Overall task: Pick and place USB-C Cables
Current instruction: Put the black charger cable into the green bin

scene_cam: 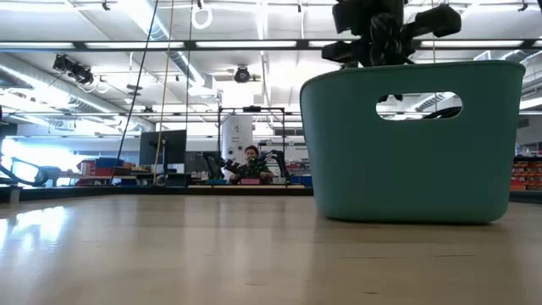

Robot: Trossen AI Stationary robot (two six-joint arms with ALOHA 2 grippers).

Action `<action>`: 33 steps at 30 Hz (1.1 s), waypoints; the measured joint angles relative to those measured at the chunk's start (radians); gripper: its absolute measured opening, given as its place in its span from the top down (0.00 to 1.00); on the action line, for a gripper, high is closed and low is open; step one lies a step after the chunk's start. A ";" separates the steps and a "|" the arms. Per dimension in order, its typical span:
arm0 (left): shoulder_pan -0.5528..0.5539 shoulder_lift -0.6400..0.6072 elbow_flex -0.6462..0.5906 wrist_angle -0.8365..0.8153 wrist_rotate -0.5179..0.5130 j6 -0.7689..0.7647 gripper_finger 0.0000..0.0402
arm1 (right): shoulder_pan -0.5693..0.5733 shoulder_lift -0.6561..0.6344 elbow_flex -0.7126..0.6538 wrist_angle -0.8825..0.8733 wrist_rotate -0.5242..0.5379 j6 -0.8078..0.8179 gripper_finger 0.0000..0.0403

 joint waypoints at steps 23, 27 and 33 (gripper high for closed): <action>0.000 0.000 0.000 -0.010 -0.002 -0.018 0.42 | 0.003 0.055 -0.201 0.306 0.034 -0.145 0.96; 0.000 0.000 0.000 -0.013 -0.002 -0.018 0.42 | 0.003 0.055 -0.262 0.380 0.053 -0.141 0.96; 0.000 0.000 0.000 -0.023 -0.001 -0.025 0.42 | -0.002 0.055 -0.295 0.428 0.062 -0.141 0.95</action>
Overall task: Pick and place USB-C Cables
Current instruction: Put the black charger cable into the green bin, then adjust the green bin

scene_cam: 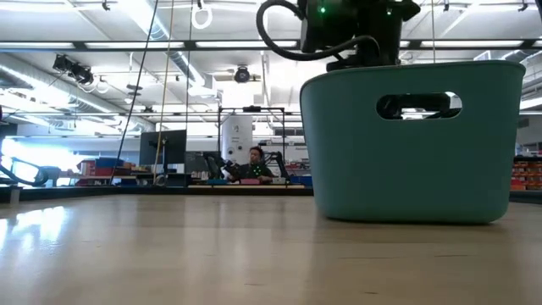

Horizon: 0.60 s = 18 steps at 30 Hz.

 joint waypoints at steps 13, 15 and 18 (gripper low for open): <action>0.000 0.000 0.000 -0.005 0.000 -0.012 0.42 | 0.000 0.000 0.151 -0.082 0.150 0.091 0.68; 0.000 0.000 0.000 -0.005 0.000 -0.012 0.42 | 0.000 0.000 0.187 -0.107 0.153 0.106 0.68; 0.000 0.000 0.000 -0.006 0.000 -0.010 0.42 | 0.000 0.000 0.242 -0.171 0.185 0.144 0.68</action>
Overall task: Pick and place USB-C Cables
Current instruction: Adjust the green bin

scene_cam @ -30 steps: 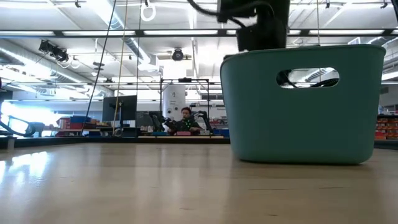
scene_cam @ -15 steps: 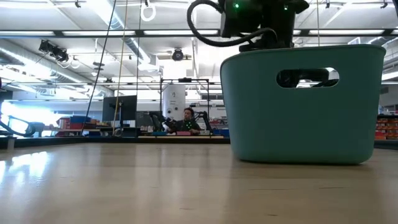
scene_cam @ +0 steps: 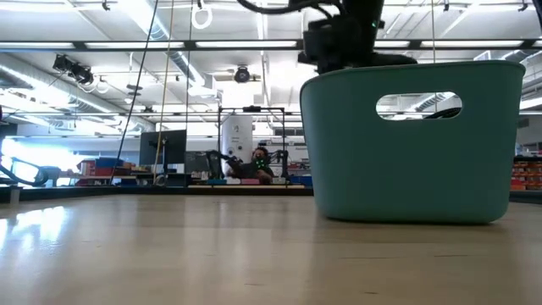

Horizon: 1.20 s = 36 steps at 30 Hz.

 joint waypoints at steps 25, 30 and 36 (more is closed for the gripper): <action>0.000 0.000 0.000 -0.024 0.000 0.003 0.42 | -0.288 -0.010 0.096 -0.158 -0.274 0.308 0.65; 0.000 0.000 0.000 -0.024 0.000 0.004 0.42 | -0.304 -0.010 0.041 -0.114 -0.329 0.327 0.65; 0.000 0.000 0.000 -0.024 0.000 0.004 0.42 | -0.299 -0.009 -0.057 -0.048 -0.337 0.328 0.65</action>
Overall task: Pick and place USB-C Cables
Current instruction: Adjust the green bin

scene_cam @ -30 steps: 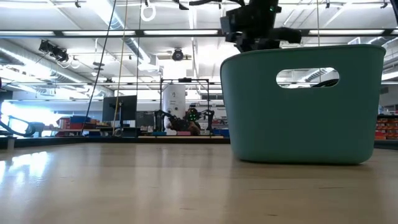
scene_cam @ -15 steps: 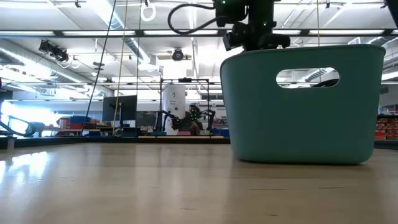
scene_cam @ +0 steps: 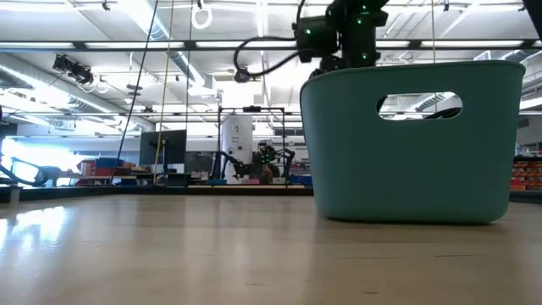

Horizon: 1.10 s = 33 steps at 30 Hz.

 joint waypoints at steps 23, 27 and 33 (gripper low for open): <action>0.000 0.000 0.000 0.001 0.000 -0.006 0.42 | 0.016 0.000 -0.054 0.351 -0.101 -0.033 0.99; 0.000 0.000 0.000 0.001 0.000 -0.009 0.42 | 0.032 0.000 -0.054 0.486 -0.184 -0.023 0.99; 0.000 0.000 0.000 0.002 0.000 -0.011 0.42 | 0.075 0.000 -0.054 0.600 -0.270 0.014 0.99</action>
